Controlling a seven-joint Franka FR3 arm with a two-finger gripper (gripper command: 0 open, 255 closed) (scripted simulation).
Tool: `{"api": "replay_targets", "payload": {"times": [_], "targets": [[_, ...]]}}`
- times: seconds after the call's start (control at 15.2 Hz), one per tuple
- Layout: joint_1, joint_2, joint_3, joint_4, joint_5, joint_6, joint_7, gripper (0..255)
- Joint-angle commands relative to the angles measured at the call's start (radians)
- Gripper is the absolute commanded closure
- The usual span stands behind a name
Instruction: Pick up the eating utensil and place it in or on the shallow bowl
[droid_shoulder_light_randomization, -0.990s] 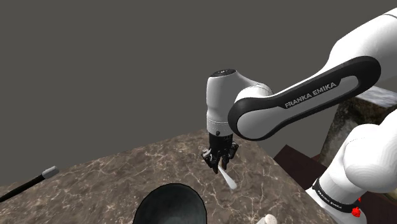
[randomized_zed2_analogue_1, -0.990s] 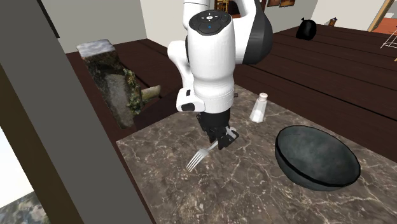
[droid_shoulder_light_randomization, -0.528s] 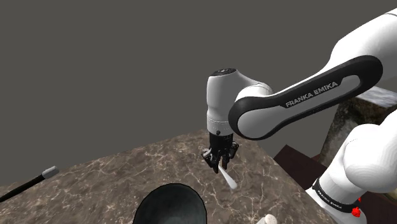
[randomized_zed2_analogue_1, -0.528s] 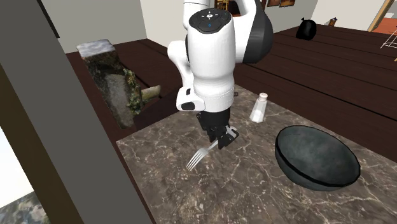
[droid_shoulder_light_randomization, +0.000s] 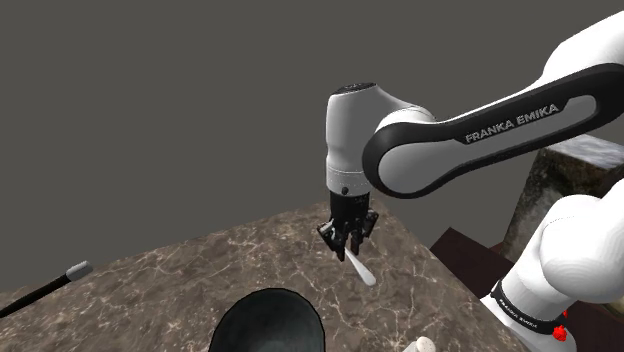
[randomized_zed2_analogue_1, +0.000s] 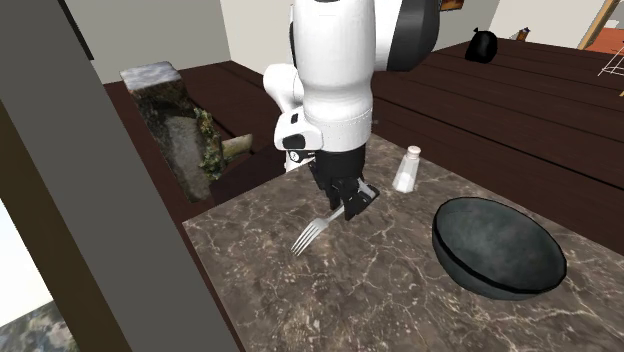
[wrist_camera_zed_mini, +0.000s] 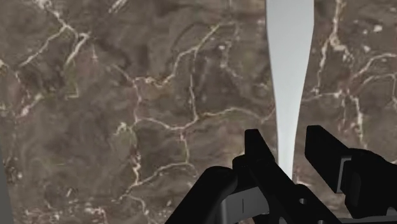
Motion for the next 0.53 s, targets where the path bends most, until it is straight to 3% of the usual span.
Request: {"api": "replay_targets", "payload": {"times": [0.0,0.46], "targets": [[0.0,-0.009,-0.005,0.019,-0.001,-0.028,0.002,255],[-0.001,-0.044,-0.025,0.086,-0.003,-0.129,0.005,255]]}}
